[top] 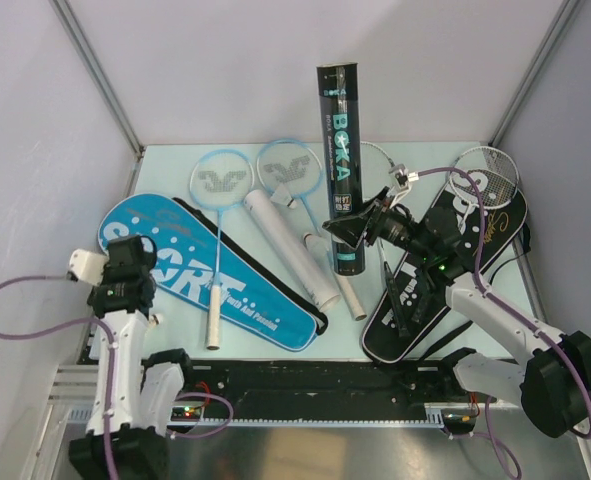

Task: Pack up the badminton gear
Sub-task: Pick up the shuttlecock at the center of the board.

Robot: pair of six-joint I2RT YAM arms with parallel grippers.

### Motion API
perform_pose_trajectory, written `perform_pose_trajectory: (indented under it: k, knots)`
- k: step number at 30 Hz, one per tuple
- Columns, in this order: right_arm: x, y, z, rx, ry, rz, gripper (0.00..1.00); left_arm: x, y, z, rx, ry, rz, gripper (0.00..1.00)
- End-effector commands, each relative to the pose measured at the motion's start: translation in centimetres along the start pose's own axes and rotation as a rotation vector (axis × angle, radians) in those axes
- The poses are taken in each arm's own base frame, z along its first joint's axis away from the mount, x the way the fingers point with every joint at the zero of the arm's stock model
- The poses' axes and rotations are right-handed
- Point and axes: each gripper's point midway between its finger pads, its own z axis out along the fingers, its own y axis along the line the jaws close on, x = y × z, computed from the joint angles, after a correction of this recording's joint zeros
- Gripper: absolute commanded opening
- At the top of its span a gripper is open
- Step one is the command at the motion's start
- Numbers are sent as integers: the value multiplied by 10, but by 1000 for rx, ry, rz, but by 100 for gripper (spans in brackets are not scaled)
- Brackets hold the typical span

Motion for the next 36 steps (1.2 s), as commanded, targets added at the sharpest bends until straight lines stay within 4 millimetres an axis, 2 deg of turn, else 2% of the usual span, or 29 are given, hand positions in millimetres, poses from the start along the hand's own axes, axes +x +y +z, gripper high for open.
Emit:
perform_pose_trajectory:
  k: [1,4,8,11,15,19,23,29,33,36]
  knots:
    - [-18,18,-3,-51,-54,-58,26,3,57,23,-242,7,-159,95]
    - [-18,20,-4,-55,-53,-51,25,4,75,31,-315,10,-193,95]
    - [-19,24,-4,-59,-56,-45,25,4,84,37,-347,20,-164,98]
    - [-18,27,-4,-59,-58,-42,25,10,86,48,-324,61,-147,99]
    - [-18,31,-3,-62,-58,-39,25,29,87,59,-294,197,-135,100]
    - [-17,33,-4,-56,-58,-39,25,41,89,60,-283,251,-131,97]
    - [-17,33,-6,-47,-54,-45,25,43,89,59,-276,249,-147,90]
    - [-19,34,-7,-39,-52,-58,25,49,89,56,-261,251,-176,67]
    - [-19,34,-8,-33,-52,-59,25,42,85,50,-225,203,-218,50]
    - [-19,34,-8,-31,-50,-58,25,35,81,45,-192,163,-261,32]
